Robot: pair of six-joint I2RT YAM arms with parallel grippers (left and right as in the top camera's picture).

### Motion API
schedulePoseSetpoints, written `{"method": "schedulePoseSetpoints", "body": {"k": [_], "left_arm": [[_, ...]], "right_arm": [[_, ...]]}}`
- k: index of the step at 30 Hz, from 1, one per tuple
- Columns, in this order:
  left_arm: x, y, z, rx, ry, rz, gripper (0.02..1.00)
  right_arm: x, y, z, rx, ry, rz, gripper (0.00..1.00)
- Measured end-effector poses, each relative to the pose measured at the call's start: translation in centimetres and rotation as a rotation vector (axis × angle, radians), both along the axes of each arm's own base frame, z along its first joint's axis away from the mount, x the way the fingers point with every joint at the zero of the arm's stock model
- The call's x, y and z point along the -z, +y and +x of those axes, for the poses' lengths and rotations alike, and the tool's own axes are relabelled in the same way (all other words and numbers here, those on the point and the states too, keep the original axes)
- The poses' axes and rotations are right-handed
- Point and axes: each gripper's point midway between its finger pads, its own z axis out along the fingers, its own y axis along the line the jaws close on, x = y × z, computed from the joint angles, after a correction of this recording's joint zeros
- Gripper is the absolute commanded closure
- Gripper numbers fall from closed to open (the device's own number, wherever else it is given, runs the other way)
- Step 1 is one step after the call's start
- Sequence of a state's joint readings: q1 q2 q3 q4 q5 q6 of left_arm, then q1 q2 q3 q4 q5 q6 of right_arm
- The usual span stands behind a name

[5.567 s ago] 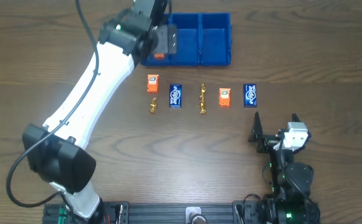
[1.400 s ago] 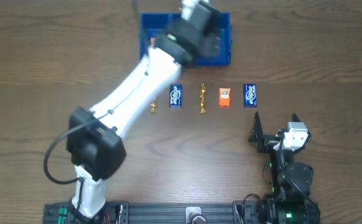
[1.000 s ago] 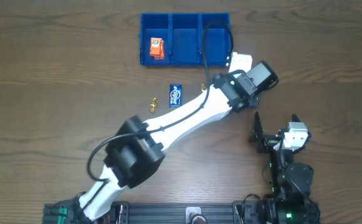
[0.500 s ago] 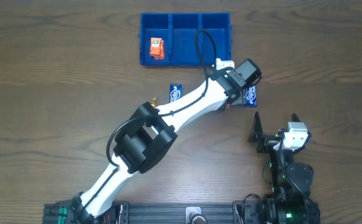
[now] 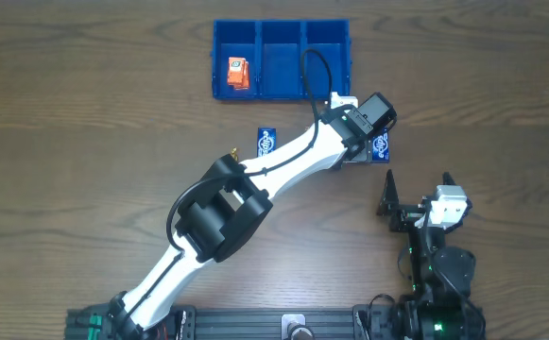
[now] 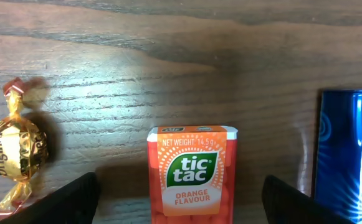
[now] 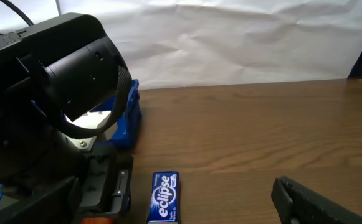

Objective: Sort Candies Into Trays

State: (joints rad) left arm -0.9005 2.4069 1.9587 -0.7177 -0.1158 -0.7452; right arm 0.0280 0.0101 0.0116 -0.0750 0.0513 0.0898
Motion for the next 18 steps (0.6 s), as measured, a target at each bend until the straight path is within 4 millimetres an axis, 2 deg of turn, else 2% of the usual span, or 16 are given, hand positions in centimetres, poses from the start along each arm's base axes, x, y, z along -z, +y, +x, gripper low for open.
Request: {"method": "schedulePoseSetpoints", "body": {"k": [11, 18], "left_arm": [[0.0, -0.5, -0.8, 0.061, -0.023, 0.038, 0.202], [-0.1, -0.5, -0.9, 0.077, -0.039, 0.054, 0.336]], "right_arm": [[0.0, 0.0, 0.0, 0.0, 0.0, 0.0, 0.003], [0.0, 0.0, 0.0, 0.0, 0.0, 0.0, 0.003]]}}
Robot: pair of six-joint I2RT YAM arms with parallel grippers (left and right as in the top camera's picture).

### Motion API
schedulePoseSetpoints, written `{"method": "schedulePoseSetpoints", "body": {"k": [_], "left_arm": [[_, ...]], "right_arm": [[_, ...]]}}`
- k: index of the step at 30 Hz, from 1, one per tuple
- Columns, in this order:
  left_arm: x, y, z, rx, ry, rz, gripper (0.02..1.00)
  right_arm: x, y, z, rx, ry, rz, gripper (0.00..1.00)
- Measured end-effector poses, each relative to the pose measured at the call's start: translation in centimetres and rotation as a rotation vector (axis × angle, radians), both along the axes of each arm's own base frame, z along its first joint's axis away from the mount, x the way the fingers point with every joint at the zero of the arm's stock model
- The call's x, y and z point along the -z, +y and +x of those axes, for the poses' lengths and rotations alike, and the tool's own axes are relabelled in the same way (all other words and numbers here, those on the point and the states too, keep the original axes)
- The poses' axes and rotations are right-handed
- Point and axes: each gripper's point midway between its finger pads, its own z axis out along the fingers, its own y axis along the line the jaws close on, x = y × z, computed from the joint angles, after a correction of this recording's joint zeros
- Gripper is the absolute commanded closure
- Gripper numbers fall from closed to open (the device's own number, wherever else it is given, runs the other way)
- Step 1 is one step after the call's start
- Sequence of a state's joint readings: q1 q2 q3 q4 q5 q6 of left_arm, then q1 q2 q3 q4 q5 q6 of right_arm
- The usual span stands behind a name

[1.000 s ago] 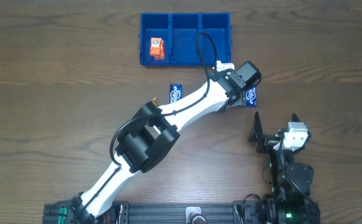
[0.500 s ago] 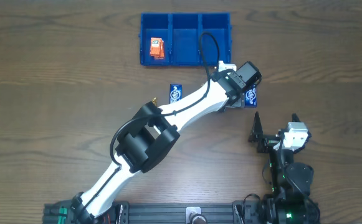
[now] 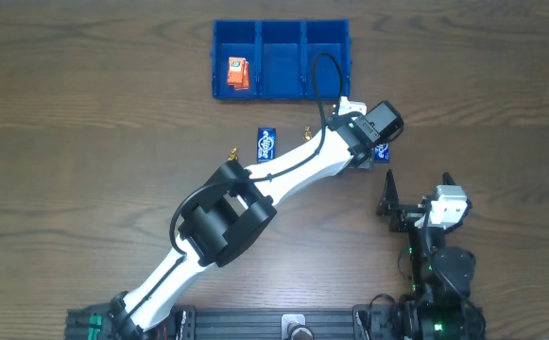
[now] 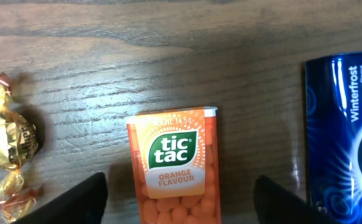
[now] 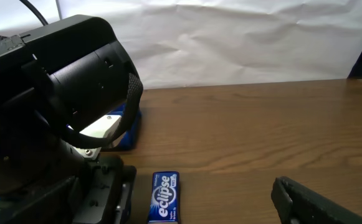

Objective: Sort Candies Into Trays

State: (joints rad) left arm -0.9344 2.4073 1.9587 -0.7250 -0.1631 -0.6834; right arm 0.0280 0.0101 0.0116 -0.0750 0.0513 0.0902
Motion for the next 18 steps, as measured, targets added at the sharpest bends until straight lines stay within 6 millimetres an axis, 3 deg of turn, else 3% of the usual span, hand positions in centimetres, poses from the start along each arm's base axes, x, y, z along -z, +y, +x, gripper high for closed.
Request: {"method": "schedulePoseSetpoints", "body": {"k": [6, 14, 18], "left_arm": [[0.4, 0.1, 0.2, 0.0, -0.009, 0.01, 0.415], [0.4, 0.0, 0.7, -0.011, -0.026, 0.001, 0.671], [0.2, -0.4, 1.1, -0.009, -0.033, -0.007, 0.724]], "right_arm": [[0.0, 0.0, 0.0, 0.0, 0.0, 0.0, 0.003], [0.0, 0.0, 0.0, 0.0, 0.0, 0.0, 0.003], [0.0, 0.0, 0.0, 0.0, 0.0, 0.0, 0.003]]}}
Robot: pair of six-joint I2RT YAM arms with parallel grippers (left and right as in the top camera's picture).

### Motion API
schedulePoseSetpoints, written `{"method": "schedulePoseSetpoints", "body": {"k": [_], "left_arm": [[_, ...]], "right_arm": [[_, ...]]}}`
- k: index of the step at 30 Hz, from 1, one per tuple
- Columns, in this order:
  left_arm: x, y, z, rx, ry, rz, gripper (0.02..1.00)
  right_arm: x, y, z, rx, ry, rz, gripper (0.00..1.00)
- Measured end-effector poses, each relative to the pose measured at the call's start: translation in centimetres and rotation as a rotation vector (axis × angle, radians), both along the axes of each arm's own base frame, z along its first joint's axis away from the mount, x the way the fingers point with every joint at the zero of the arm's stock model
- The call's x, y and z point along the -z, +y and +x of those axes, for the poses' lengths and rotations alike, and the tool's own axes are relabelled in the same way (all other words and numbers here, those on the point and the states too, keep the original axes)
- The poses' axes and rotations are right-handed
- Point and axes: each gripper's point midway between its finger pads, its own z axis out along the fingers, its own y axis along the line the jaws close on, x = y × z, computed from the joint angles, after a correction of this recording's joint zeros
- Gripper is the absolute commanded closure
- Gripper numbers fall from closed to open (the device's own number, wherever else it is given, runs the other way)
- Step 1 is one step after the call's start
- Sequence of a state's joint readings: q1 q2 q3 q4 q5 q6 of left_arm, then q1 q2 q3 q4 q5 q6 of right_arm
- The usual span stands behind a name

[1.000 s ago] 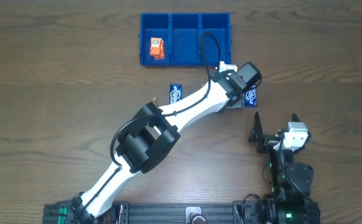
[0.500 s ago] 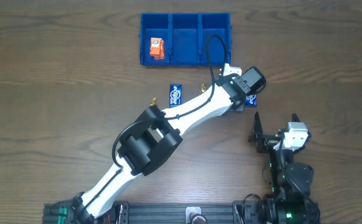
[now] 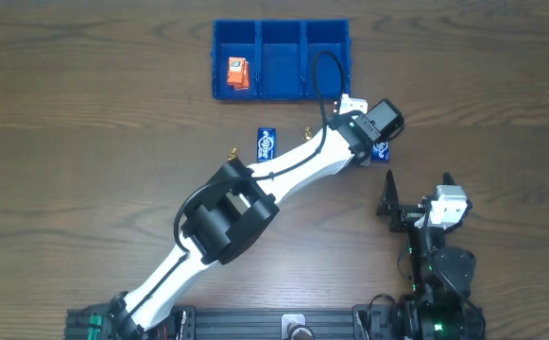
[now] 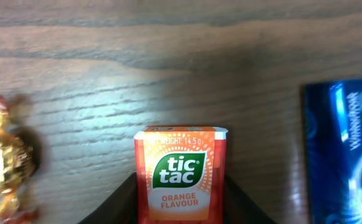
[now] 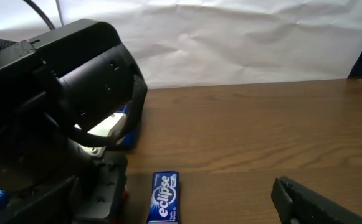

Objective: Sort Candies Into Trays

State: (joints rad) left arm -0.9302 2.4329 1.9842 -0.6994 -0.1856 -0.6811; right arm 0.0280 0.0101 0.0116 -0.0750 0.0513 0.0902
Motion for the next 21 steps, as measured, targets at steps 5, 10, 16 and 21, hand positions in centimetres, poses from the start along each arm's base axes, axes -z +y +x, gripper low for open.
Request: {"method": "schedulePoseSetpoints", "body": {"k": [5, 10, 16, 21], "left_arm": [[-1.3, -0.4, 0.9, -0.003, -0.014, -0.008, 0.739], [-5.7, 0.8, 4.4, -0.017, -0.093, -0.007, 0.746], [-17.1, 8.7, 11.6, -0.124, -0.266, -0.052, 0.761], [-24.4, 18.8, 15.1, -0.249, -0.363, -0.043, 0.755]], "right_arm": [[0.0, 0.0, 0.0, 0.0, 0.0, 0.0, 0.003], [0.0, 0.0, 0.0, 0.0, 0.0, 0.0, 0.003], [0.0, 0.0, 0.0, 0.0, 0.0, 0.0, 0.003], [0.0, 0.0, 0.0, 0.0, 0.0, 0.0, 0.003]]}}
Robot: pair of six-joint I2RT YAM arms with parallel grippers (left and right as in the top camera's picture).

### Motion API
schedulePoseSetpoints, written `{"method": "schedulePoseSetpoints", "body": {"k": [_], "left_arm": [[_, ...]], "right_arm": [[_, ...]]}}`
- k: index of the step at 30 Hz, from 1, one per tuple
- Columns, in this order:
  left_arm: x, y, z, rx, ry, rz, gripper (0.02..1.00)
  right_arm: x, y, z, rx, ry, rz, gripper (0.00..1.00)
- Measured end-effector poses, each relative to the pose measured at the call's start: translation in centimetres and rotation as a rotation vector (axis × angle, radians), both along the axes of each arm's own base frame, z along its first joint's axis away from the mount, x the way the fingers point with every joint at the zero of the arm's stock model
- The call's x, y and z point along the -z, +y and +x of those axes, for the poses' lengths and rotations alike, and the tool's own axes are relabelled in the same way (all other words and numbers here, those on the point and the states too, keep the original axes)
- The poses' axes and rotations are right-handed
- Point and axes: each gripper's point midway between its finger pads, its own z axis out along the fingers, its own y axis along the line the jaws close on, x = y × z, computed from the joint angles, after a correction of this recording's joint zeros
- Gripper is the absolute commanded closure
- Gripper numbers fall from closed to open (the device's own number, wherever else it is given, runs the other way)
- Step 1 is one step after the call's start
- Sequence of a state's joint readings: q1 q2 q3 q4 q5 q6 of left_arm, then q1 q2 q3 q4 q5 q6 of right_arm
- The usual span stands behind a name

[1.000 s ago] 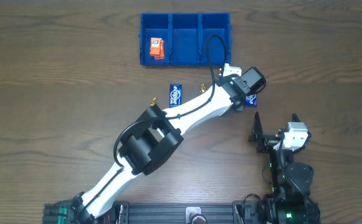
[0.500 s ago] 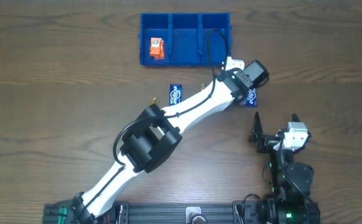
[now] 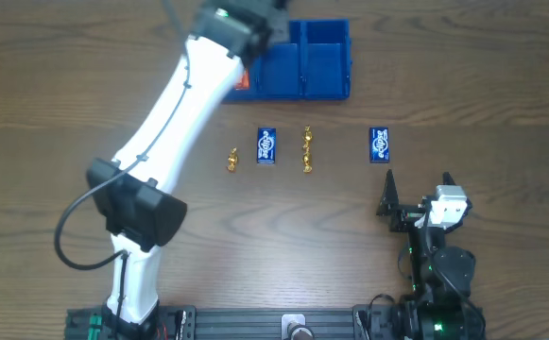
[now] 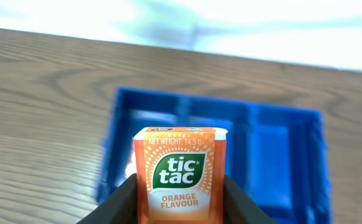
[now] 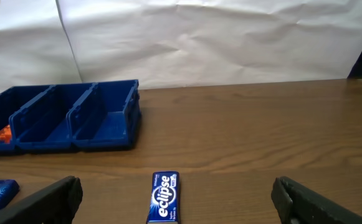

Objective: Sort Candies Into Trays

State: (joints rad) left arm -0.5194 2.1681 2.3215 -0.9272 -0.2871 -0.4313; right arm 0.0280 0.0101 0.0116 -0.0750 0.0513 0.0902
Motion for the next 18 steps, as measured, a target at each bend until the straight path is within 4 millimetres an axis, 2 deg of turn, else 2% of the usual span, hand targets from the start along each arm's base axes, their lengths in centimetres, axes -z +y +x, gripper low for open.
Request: {"method": "schedulePoseSetpoints", "body": {"k": [2, 7, 10, 16, 18], "left_arm": [[0.2, 2.4, 1.0, -0.017, 0.015, 0.004, 0.759], [2.6, 5.1, 2.4, -0.013, 0.075, 0.019, 0.755], [4.6, 5.3, 2.8, 0.002, 0.113, 0.031, 0.75], [11.5, 4.2, 3.2, 0.043, 0.239, 0.058, 0.748], [12.9, 4.1, 3.1, 0.046, 0.267, 0.062, 0.748]], "right_arm": [[0.0, 0.0, 0.0, 0.0, 0.0, 0.0, 0.003], [0.0, 0.0, 0.0, 0.0, 0.0, 0.0, 0.003], [0.0, 0.0, 0.0, 0.0, 0.0, 0.0, 0.003], [0.0, 0.0, 0.0, 0.0, 0.0, 0.0, 0.003], [0.0, 0.0, 0.0, 0.0, 0.0, 0.0, 0.003]]}}
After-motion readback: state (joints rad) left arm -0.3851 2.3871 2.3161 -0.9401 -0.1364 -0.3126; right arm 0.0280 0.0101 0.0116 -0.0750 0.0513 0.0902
